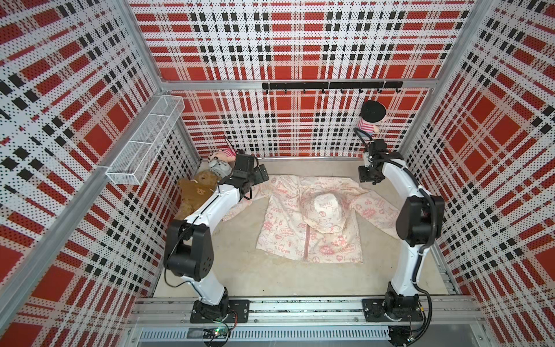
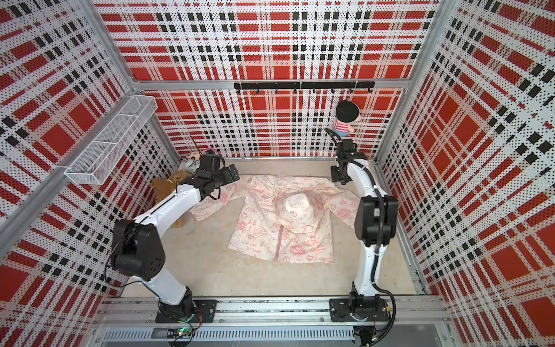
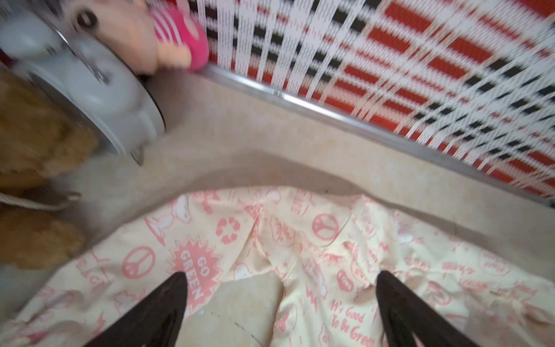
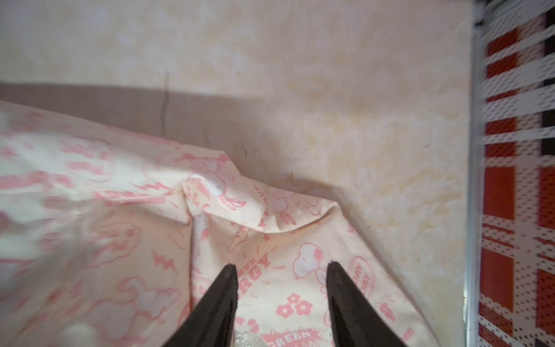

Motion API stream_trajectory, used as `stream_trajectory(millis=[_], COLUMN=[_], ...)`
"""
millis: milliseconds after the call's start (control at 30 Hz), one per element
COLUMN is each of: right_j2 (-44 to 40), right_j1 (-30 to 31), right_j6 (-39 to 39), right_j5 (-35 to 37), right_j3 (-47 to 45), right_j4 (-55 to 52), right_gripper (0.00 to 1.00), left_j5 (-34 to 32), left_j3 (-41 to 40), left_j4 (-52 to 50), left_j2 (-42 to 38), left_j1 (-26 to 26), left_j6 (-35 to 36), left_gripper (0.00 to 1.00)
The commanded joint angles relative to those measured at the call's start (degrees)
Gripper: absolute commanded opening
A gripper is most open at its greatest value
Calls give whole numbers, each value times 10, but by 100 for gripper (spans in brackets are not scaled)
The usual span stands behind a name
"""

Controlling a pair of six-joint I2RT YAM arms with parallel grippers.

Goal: Unzip the jacket
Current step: Flatten out the jacket at the center of the board.

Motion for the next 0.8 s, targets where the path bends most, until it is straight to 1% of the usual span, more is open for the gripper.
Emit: stream_trajectory(millis=[0, 33, 67, 133, 167, 200, 233, 333, 400, 433, 467, 600, 700, 767], right_j2=[-110, -148, -183, -247, -275, -294, -314, -345, -351, -350, -344, -301, -278, -270], right_j1=[13, 15, 20, 41, 57, 75, 96, 144, 159, 159, 160, 179, 219, 233], right_j6=[24, 33, 44, 52, 56, 57, 57, 76, 95, 103, 106, 124, 130, 140], right_j5=[-77, -105, -126, -141, -132, -120, -108, -83, -70, -72, -79, -113, -102, -105], right_j3=[-64, -104, -146, -214, -243, -264, -285, -344, -383, -402, -415, -451, -457, -466], right_j4=[20, 39, 58, 79, 83, 82, 76, 73, 88, 100, 109, 171, 191, 214], right_gripper=[61, 67, 69, 73, 74, 76, 81, 85, 87, 91, 92, 93, 93, 90], left_j5=[-50, -53, -47, -31, -34, -32, -26, -25, -27, -33, -32, -37, -23, -7], left_j3=[-26, -39, -54, -93, -118, -140, -168, -230, -257, -270, -283, -329, -355, -368], left_j4=[41, 46, 55, 75, 89, 102, 122, 139, 130, 119, 114, 117, 129, 138], left_j2=[-65, -87, -106, -139, -156, -170, -185, -203, -193, -184, -175, -144, -127, -118], left_j1=[-48, -61, -72, -99, -114, -126, -140, -170, -181, -185, -187, -200, -201, -201], left_j6=[35, 36, 36, 34, 32, 30, 29, 3, -25, -41, -54, -102, -128, -143], left_gripper=[98, 96, 93, 85, 83, 83, 83, 91, 94, 95, 95, 95, 91, 87])
